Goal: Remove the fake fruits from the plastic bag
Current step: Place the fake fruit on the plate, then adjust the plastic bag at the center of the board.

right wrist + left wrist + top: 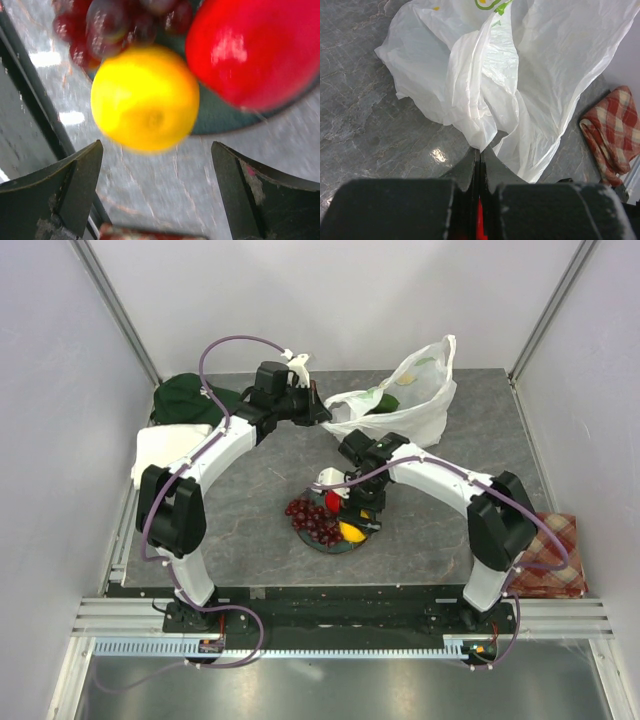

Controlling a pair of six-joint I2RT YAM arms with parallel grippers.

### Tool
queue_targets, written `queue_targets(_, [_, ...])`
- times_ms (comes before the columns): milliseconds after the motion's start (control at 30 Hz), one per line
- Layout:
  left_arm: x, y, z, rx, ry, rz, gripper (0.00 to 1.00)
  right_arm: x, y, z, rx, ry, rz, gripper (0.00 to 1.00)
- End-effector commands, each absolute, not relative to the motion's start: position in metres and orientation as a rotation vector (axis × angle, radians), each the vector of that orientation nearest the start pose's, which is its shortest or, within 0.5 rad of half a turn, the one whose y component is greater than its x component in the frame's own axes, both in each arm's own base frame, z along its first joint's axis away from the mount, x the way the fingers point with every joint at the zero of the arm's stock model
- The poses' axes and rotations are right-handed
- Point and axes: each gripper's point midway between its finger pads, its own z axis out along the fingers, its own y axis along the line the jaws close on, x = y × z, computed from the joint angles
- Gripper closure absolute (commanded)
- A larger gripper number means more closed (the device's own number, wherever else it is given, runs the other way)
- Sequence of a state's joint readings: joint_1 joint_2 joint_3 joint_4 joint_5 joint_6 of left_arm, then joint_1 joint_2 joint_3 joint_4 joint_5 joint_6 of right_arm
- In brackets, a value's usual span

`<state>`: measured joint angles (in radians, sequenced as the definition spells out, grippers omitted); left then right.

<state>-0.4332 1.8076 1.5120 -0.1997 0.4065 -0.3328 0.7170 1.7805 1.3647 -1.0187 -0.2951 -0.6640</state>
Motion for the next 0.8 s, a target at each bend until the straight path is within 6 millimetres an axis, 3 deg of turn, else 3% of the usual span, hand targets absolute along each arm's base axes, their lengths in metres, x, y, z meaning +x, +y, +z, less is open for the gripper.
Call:
queue_targets(0, [0.44,-0.299,0.254,0.38,2.001,-0.944,0.98,0.23,0.208,0.121,-1.987,2.199,0.31,0.02])
queue_targets(67, [0.44,-0.3,0.26,0.387,1.988,-0.947,0.99,0.237,0.193,0.139,-1.967,2.202,0.27,0.02])
queue_targets(167, [0.441,-0.3,0.27,0.393,1.964,-0.947,0.98,0.266,0.18,0.179,-1.821,2.205,0.231,0.02])
queue_targets(200, [0.44,-0.3,0.273,0.395,1.957,-0.949,0.98,0.29,0.186,0.214,-1.71,2.142,0.223,0.02])
queue_targets(267, [0.438,-0.3,0.274,0.397,1.956,-0.95,0.98,0.33,0.184,0.242,-1.471,2.178,0.268,0.02])
queue_targets(300, [0.437,-0.299,0.276,0.392,1.953,-0.947,0.99,0.355,0.189,0.283,-1.349,2.092,0.26,0.02])
queue_targets(333, [0.436,-0.298,0.276,0.391,1.957,-0.949,0.98,0.379,0.185,0.298,-1.247,2.064,0.255,0.02])
queue_targets(367, [0.435,-0.298,0.273,0.389,1.964,-0.952,0.98,0.401,0.189,0.293,-1.201,2.078,0.254,0.02])
queue_targets(400, [0.433,-0.298,0.274,0.389,1.966,-0.954,0.98,0.417,0.189,0.304,-1.132,2.053,0.228,0.02])
queue_targets(433, [0.433,-0.298,0.274,0.387,1.97,-0.953,0.98,0.443,0.187,0.308,-1.085,2.012,0.133,0.13])
queue_targets(467, [0.433,-0.297,0.274,0.387,1.974,-0.948,0.98,0.455,0.184,0.303,-1.077,2.002,0.09,0.21])
queue_targets(500, [0.434,-0.297,0.273,0.388,1.976,-0.944,0.98,0.462,0.182,0.282,-1.142,2.005,0.047,0.28])
queue_targets(533, [0.435,-0.297,0.273,0.395,1.977,-0.932,0.98,0.473,0.181,0.276,-1.16,1.973,0.001,0.43])
queue_targets(567, [0.436,-0.295,0.273,0.393,1.988,-0.919,0.98,0.477,0.179,0.266,-1.183,1.97,-0.025,0.51])
queue_targets(600, [0.439,-0.293,0.274,0.388,1.987,-0.902,0.98,0.474,0.175,0.242,-1.22,2.001,-0.041,0.58])
queue_targets(633, [0.44,-0.292,0.272,0.401,1.986,-0.885,0.98,0.482,0.174,0.239,-1.214,1.971,-0.071,0.69])
queue_targets(667, [0.44,-0.293,0.269,0.412,1.989,-0.881,0.98,0.483,0.173,0.231,-1.216,1.969,-0.071,0.73])
queue_targets(700, [0.44,-0.292,0.265,0.415,2.004,-0.874,0.98,0.479,0.169,0.212,-1.228,1.998,-0.075,0.79])
queue_targets(767, [0.443,-0.291,0.255,0.415,2.028,-0.85,0.98,0.489,0.169,0.205,-1.181,1.985,-0.087,0.84])
